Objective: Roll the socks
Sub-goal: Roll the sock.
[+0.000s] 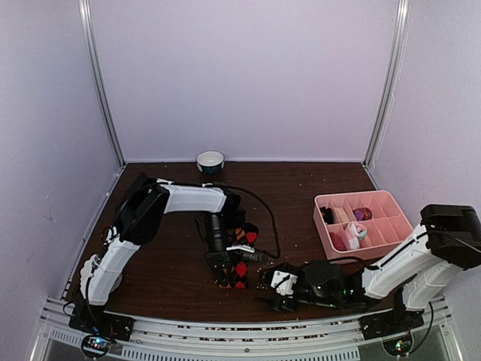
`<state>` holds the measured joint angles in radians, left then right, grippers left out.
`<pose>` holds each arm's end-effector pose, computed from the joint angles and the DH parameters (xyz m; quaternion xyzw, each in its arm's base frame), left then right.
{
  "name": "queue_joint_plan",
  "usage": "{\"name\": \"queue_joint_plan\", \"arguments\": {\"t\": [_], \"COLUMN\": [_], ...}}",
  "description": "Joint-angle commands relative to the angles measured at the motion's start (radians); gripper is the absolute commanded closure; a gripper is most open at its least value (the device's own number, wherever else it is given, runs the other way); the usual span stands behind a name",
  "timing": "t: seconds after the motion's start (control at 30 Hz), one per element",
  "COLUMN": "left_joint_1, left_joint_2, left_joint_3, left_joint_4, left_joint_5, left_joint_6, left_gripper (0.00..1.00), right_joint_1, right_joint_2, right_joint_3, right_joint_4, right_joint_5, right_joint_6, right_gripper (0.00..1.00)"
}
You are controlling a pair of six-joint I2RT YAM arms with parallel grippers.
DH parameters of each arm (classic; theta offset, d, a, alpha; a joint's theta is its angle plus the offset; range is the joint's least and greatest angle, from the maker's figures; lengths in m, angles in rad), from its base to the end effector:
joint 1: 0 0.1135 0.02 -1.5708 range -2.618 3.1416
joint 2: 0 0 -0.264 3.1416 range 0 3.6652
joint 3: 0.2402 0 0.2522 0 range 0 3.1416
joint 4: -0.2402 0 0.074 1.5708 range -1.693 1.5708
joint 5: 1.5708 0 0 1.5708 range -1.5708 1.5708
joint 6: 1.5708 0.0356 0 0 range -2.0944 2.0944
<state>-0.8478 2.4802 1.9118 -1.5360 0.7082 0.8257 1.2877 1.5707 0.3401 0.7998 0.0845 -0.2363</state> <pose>0.2577 -0.3270 0.1074 -0.6105 -0.6740 0.3317 0.2510 0.0749 0.2466 0.1209 -0.5642 0.6243 0.2398 0.4842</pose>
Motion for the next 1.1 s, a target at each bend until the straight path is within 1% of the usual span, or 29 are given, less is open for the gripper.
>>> {"name": "queue_joint_plan", "arguments": {"t": [0.0,0.2,0.33,0.57,0.7,0.83,0.9,0.93,1.0,1.03,1.07], "left_joint_1": [0.036,0.043,0.043,0.044,0.043,0.043,0.045,0.045,0.047,0.048,0.049], "left_joint_2": [0.028,0.041,0.049,0.058,0.05,0.013,-0.028,-0.054,-0.113,-0.148,-0.186], "left_joint_3": [0.027,0.032,0.03,0.03,0.036,0.02,-0.001,-0.019,-0.065,-0.088,-0.116], "left_joint_4": [-0.045,-0.027,-0.033,-0.044,-0.048,0.007,0.049,0.081,0.173,0.22,0.27], "left_joint_5": [0.065,0.044,0.042,0.047,0.059,0.037,0.022,0.01,-0.03,-0.059,-0.091], "left_joint_6": [0.016,-0.01,-0.008,0.003,0.018,-0.01,-0.03,-0.052,-0.096,-0.121,-0.151], "left_gripper": [1.0,1.0,1.0,1.0,0.99,0.91,0.85,0.83,0.82,0.8,0.66], "right_joint_1": [0.006,-0.015,-0.027,-0.062,-0.073,-0.095,-0.11,-0.119,-0.137,-0.145,-0.157], "right_joint_2": [0.102,0.251,0.316,0.361,0.375,0.38,0.377,0.376,0.375,0.377,0.382], "right_joint_3": [0.149,0.315,0.383,0.418,0.419,0.421,0.412,0.404,0.386,0.377,0.368], "right_joint_4": [-0.052,-0.138,-0.173,-0.183,-0.191,-0.221,-0.229,-0.232,-0.238,-0.24,-0.239], "right_joint_5": [-0.05,-0.127,-0.13,-0.133,-0.15,-0.208,-0.247,-0.271,-0.327,-0.351,-0.373], "right_joint_6": [-0.146,-0.22,-0.257,-0.242,-0.212,-0.157,-0.113,-0.088,-0.032,-0.006,0.019], "right_gripper": [0.31,0.44,0.51,0.61,0.72,0.91,0.97,1.0,1.0,1.0,1.0]}}
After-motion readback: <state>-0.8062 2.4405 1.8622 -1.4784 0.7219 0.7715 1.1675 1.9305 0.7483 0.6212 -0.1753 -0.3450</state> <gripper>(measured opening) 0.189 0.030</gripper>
